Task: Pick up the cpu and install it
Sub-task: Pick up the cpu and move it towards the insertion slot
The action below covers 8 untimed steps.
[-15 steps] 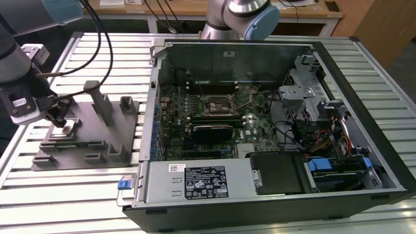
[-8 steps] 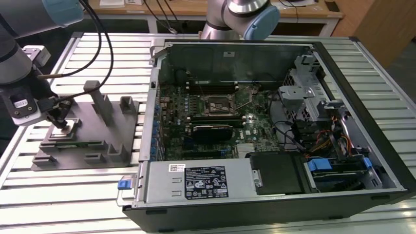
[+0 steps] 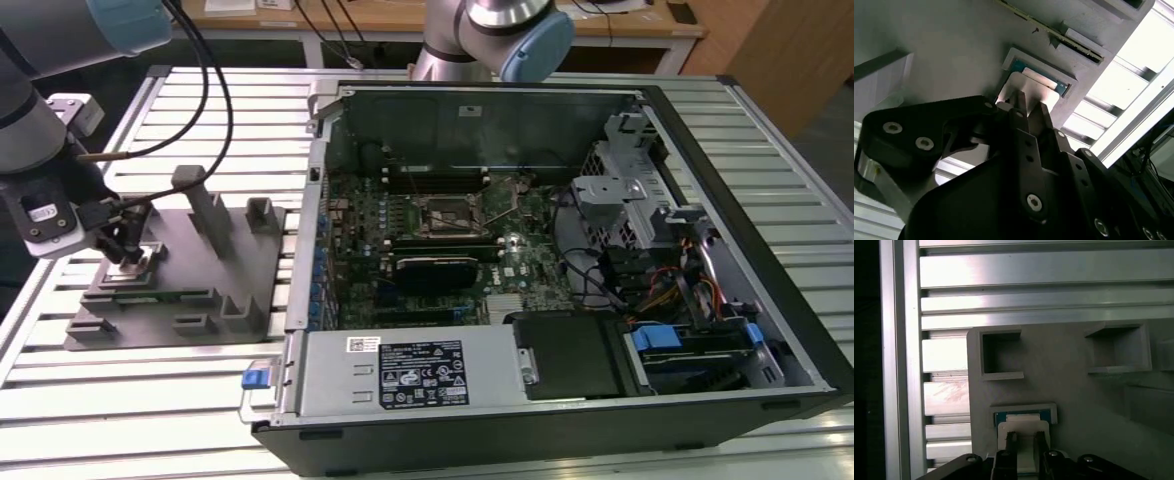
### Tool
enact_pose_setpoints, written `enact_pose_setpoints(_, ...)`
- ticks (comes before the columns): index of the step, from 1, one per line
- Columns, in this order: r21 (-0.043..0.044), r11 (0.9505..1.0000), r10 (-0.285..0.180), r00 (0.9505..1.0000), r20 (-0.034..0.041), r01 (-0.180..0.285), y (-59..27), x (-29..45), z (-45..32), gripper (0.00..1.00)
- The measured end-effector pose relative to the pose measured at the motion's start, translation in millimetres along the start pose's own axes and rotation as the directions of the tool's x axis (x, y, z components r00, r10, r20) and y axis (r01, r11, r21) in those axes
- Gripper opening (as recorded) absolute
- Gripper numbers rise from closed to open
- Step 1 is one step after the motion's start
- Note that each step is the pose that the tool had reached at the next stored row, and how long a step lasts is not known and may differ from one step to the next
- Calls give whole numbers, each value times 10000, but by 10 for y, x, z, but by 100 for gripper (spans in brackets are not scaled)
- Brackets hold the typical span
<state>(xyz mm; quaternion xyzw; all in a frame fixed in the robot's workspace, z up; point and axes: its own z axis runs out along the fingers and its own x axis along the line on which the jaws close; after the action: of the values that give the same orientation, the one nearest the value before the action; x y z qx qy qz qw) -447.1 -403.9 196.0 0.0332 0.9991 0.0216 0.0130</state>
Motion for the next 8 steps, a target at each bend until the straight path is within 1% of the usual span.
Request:
enact_pose_setpoints(1,0,10000,0,10000,0,0,0,0,0,29)
enact_pose_setpoints(2,0,10000,0,10000,0,0,0,0,1,29)
enact_pose_setpoints(4,1,10000,0,10000,0,0,0,0,2,41)
enact_pose_setpoints(5,0,10000,0,10000,0,0,0,0,2,41)
enact_pose_setpoints(7,0,10000,0,10000,0,0,0,0,3,53)
enact_pose_setpoints(8,0,10000,0,10000,0,0,0,0,3,53)
